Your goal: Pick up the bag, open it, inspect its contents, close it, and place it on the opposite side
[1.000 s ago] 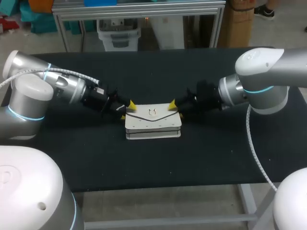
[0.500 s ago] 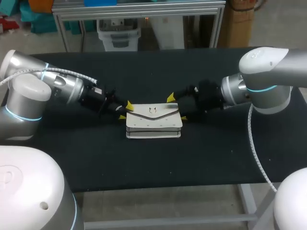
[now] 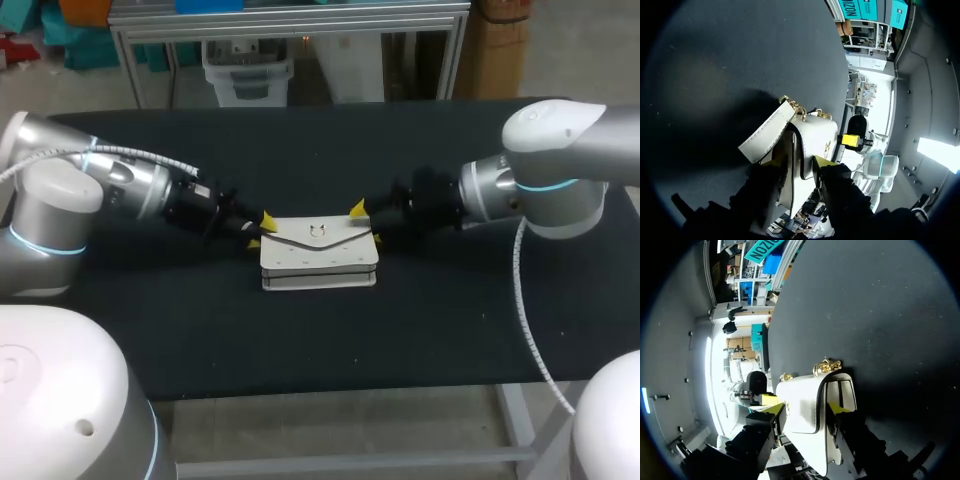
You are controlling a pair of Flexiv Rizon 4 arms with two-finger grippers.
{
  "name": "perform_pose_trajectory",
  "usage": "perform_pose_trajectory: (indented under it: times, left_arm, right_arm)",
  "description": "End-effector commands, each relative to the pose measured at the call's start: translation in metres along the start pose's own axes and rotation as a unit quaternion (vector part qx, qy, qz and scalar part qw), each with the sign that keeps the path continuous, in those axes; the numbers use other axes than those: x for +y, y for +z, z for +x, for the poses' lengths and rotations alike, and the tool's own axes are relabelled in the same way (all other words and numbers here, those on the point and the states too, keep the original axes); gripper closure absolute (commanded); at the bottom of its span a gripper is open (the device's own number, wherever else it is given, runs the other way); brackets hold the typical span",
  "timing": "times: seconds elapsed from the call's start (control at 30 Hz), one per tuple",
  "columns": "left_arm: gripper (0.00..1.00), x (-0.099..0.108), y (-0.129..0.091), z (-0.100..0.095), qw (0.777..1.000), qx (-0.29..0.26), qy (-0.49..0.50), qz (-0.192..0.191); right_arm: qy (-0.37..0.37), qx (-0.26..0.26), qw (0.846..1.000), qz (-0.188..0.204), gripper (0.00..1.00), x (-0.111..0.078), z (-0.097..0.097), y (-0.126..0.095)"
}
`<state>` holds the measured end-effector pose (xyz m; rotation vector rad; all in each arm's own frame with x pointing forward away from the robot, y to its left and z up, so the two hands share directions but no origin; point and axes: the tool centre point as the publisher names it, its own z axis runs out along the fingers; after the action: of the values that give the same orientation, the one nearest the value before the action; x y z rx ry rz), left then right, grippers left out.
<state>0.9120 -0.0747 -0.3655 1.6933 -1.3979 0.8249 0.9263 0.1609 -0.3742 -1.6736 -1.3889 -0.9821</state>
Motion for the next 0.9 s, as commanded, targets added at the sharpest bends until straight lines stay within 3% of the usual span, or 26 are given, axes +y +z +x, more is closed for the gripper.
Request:
perform_pose_trajectory:
  times: [0.03,0.33,0.37,0.4,0.43,0.47,0.57,0.73,0.87,0.9]
  left_arm:
    - [1.00,-0.007,0.006,-0.001,1.000,0.006,0.003,-0.005]
    - [1.00,-0.006,0.003,0.002,1.000,0.014,0.008,-0.002]
    - [0.70,-0.005,0.002,0.001,1.000,0.014,0.007,-0.002]
    - [0.48,-0.005,0.001,0.000,1.000,0.015,0.007,-0.001]
    - [0.38,-0.004,0.000,-0.001,1.000,0.015,0.005,0.002]
    - [0.37,-0.004,-0.002,-0.001,1.000,0.016,0.005,0.003]
    - [0.37,-0.004,-0.003,-0.002,1.000,0.021,0.004,0.005]
    - [0.45,-0.004,0.003,0.001,1.000,0.025,0.006,-0.001]
    - [0.43,-0.002,-0.001,0.003,0.999,0.037,0.008,0.001]
    - [0.49,-0.002,-0.003,0.003,0.999,0.041,0.007,0.003]
  right_arm:
    - [-0.012,0.003,1.000,-0.007,1.00,0.001,0.001,0.001]
    - [-0.012,0.002,1.000,-0.005,1.00,0.001,0.003,-0.004]
    - [-0.011,0.003,1.000,-0.004,0.84,0.001,0.002,-0.004]
    - [-0.010,0.003,1.000,-0.004,0.59,0.001,0.000,-0.005]
    - [-0.007,0.000,1.000,-0.004,0.43,0.001,-0.002,-0.006]
    - [-0.005,0.001,1.000,-0.006,0.27,0.002,-0.003,-0.008]
    - [0.001,0.005,1.000,-0.012,0.09,0.003,-0.007,-0.013]
    - [0.001,0.009,1.000,-0.015,0.07,0.004,-0.005,-0.014]
    - [-0.001,0.013,1.000,-0.020,0.06,0.004,-0.002,-0.018]
    - [-0.001,0.013,1.000,-0.021,0.07,0.004,-0.002,-0.019]
